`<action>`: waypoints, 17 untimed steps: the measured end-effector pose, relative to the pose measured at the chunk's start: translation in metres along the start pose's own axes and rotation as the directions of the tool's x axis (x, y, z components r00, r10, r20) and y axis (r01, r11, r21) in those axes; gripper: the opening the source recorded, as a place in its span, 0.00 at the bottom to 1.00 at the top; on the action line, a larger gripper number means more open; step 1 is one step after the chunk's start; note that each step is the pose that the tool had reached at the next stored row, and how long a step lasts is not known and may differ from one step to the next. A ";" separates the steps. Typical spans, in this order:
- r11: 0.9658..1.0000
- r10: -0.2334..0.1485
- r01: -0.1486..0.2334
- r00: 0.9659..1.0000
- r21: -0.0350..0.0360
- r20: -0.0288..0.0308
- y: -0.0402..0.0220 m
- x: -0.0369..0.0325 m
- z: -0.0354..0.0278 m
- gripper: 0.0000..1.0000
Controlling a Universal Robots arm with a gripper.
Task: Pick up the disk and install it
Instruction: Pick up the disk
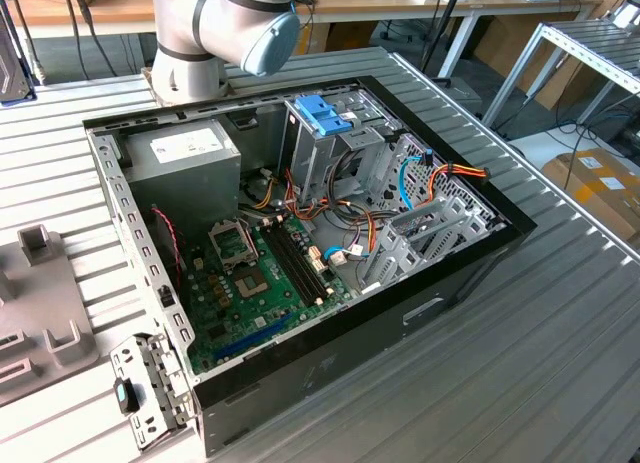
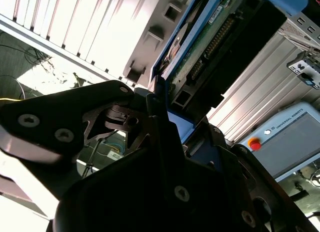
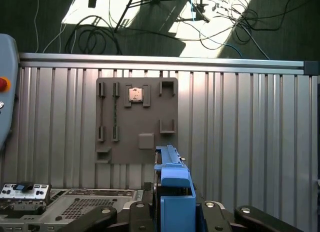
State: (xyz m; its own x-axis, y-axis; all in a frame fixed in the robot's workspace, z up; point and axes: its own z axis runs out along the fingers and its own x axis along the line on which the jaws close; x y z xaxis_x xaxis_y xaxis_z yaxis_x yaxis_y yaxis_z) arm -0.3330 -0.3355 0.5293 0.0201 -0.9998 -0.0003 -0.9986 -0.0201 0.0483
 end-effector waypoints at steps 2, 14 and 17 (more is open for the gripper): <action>1.000 0.000 0.000 1.000 0.000 0.000 -0.0019 0.0000 0.0000 0.37; 1.000 0.000 0.000 1.000 0.000 0.000 -0.0087 0.0002 0.0031 0.37; 1.000 0.000 0.000 1.000 0.000 0.000 -0.0112 0.0002 0.0045 0.37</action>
State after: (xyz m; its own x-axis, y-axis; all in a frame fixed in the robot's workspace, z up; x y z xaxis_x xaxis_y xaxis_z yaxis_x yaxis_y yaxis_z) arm -0.3220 -0.3355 0.5242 0.0201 -0.9998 -0.0003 -0.9986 -0.0201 0.0482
